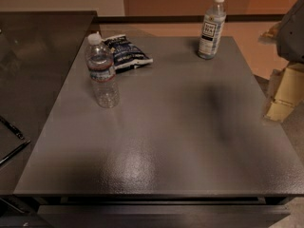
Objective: Pick water bottle
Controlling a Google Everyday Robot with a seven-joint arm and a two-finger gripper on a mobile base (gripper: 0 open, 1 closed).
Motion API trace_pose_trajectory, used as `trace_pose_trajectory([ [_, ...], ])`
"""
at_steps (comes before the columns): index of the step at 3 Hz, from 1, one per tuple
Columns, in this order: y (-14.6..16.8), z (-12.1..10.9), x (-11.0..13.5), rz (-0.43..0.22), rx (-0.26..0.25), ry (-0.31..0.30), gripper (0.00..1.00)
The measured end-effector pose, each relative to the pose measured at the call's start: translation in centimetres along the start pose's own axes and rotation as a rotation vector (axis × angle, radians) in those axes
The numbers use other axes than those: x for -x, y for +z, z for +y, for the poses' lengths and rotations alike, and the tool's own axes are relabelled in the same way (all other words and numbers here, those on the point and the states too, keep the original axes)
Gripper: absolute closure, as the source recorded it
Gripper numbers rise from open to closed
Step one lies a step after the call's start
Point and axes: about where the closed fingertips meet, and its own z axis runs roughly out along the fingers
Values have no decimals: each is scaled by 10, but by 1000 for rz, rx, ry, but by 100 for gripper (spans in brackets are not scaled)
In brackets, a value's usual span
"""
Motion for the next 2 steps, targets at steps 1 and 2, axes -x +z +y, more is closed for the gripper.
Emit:
trace_pose_trajectory([
  [1, 0, 0, 0, 0, 0, 0, 0],
  [2, 0, -1, 4, -20, -6, -10, 0],
])
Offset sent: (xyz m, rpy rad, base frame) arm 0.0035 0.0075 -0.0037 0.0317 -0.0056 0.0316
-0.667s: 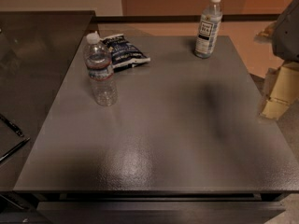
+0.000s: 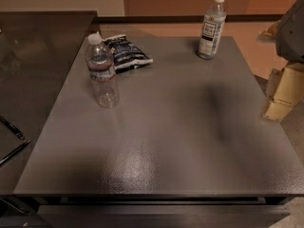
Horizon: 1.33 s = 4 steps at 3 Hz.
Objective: Pick water bottle
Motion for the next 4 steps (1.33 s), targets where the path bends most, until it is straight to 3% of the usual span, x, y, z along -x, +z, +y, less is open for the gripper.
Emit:
trace_pose_trajectory([
  [1, 14, -1, 21, -70, 15, -42, 0],
  [2, 37, -2, 57, -168, 19, -94, 0],
  [4, 65, -3, 143, -368, 45, -158, 0],
])
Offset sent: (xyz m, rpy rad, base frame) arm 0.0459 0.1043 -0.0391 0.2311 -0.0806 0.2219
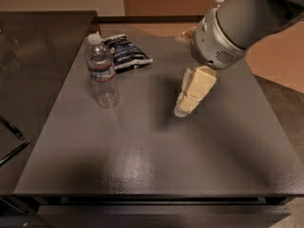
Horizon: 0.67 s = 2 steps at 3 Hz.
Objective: Pick water bottle
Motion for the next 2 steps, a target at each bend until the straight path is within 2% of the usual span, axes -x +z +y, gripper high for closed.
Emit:
trace_pose_trajectory([
  [2, 48, -5, 66, -213, 61, 21, 0],
])
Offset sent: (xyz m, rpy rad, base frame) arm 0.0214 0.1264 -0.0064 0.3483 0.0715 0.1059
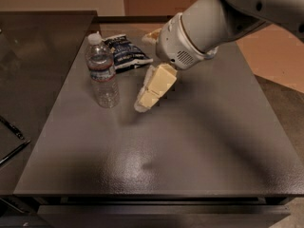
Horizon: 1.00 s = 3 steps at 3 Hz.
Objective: Pick water bottle
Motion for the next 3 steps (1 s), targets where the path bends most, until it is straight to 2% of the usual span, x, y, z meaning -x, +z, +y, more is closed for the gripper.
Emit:
trace_pose_trajectory([
  [2, 57, -4, 43, -176, 41, -15, 0],
  [3, 76, -14, 56, -234, 54, -1, 0],
])
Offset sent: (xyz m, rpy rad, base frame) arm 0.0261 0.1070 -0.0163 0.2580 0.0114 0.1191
